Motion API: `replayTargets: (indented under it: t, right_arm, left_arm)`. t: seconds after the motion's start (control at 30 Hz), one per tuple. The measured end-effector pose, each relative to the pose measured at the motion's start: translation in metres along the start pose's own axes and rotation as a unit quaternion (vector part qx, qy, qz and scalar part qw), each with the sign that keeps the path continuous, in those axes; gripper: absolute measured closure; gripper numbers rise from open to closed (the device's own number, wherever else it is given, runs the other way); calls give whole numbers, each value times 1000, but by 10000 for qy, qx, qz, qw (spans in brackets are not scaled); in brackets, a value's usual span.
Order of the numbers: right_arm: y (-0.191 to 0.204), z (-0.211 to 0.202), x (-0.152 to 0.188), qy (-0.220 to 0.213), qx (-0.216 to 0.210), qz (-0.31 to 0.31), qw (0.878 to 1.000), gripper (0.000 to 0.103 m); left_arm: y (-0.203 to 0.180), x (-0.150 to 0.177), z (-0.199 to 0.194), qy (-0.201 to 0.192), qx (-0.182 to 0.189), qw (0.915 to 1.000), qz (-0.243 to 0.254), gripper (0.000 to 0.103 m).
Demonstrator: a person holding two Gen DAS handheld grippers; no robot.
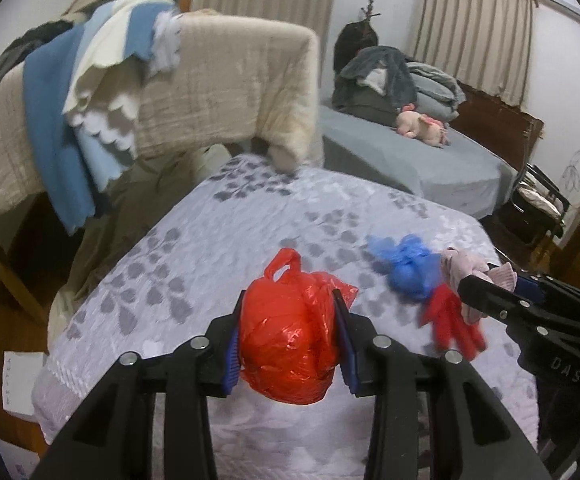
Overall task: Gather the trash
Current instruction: 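Carry the pink sock over the bin with the right tool while the left tool holds the red bag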
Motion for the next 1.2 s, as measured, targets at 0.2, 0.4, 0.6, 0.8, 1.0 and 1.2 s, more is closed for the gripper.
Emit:
replayTargets:
  t: [0.2,0.4,0.6,0.8,1.0,1.2]
  right_arm:
    - [-23,-36,-4,-215,141,131,9996,65]
    - [-43,-71,-4,-357,478,85,9982,65]
    - [-70,-107,-3,-524,720,284,9956,65]
    - [-98,-140,5,-661,971,514,9917,65]
    - [-128,-166,19,-760,1240,739,9866,65]
    - [-155,-189,35,-813,1571,884,9803,65]
  left_arm:
    - [-38,-15,-11,-83,261,9996,77,64]
    - [-82,-22,-25,-127,493,9982,326,64]
    - [-119,-25,-38,-172,748,9956,535,64]
    - [-159,-23,-54,-233,991,9915,816,64]
    - [-198,-20,-65,-263,1225,9862,1086,64]
    - [-235,-17,-70,-250,1461,9800,1329,64]
Point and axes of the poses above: each gripper's, at about its wrist camera, not at the fingertips, and z roughly the way its jaws point, y to its left, x to its underside, the point moved 7 cm from there along z, roughly the way its jaws point
